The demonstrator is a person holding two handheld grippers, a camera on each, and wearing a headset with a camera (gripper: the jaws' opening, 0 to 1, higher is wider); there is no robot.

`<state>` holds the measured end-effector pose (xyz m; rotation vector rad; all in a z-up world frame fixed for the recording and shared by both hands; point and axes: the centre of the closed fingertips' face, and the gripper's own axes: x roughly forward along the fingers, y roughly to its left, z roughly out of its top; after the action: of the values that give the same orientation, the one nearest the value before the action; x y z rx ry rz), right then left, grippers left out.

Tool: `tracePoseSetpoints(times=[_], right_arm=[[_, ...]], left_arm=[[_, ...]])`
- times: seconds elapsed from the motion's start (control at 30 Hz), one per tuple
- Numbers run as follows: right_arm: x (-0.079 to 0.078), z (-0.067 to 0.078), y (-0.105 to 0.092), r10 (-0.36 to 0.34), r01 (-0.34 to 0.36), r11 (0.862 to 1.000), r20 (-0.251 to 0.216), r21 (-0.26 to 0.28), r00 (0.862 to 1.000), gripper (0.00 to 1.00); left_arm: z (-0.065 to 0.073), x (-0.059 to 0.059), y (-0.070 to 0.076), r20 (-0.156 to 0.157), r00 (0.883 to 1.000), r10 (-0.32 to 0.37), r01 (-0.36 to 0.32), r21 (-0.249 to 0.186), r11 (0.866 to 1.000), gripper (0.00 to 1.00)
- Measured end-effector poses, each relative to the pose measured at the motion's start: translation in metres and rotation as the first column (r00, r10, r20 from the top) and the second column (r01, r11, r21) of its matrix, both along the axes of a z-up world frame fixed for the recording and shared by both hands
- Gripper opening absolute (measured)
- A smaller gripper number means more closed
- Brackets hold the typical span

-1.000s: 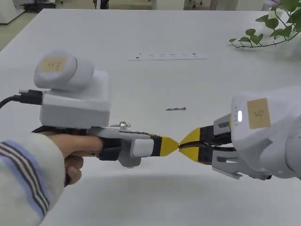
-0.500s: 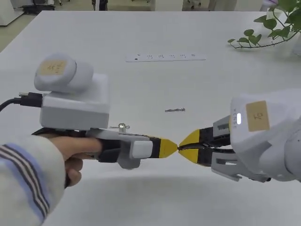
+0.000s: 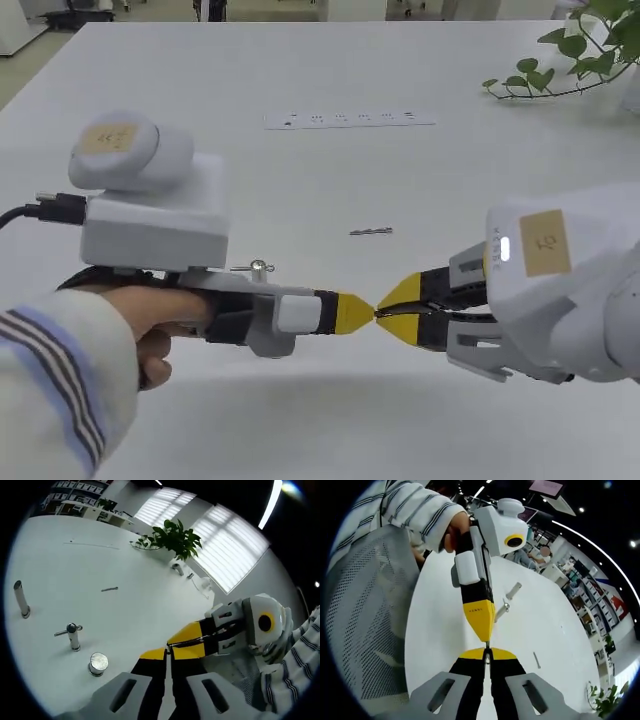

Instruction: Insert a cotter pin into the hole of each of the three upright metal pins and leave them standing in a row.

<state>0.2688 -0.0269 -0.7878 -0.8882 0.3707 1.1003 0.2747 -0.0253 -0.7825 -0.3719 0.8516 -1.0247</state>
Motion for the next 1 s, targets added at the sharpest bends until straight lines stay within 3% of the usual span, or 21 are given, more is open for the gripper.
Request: tracePoseSetpoints(times=[0.4, 0.77, 0.9, 1.0], right_arm=[[-0.002, -0.001, 0.001, 0.014, -0.014, 1.0, -0.009, 0.003, 1.0, 0.03], [-0.004, 0.003, 0.004, 0.046, -0.046, 0.999, 0.012, -0.002, 0.999, 0.05], [0.0, 0.004, 0.001, 0.036, -0.036, 0.999, 0.036, -0.002, 0.999, 0.22], [0.002, 0.007, -0.002, 0.016, -0.017, 1.0, 0.013, 0.025, 1.0, 0.23]], left_arm=[[-0.001, -0.004, 0.001, 0.033, 0.999, -0.031, 0.029, 0.045, 0.999, 0.0], [0.003, -0.005, 0.004, 0.039, 0.999, -0.031, 0.03, 0.026, 0.999, 0.0], [0.004, 0.0, 0.009, 0.034, 0.999, -0.004, 0.004, 0.011, 1.0, 0.0], [0.006, 0.001, 0.014, 0.055, 0.998, -0.007, 0.006, 0.017, 1.0, 0.0]])
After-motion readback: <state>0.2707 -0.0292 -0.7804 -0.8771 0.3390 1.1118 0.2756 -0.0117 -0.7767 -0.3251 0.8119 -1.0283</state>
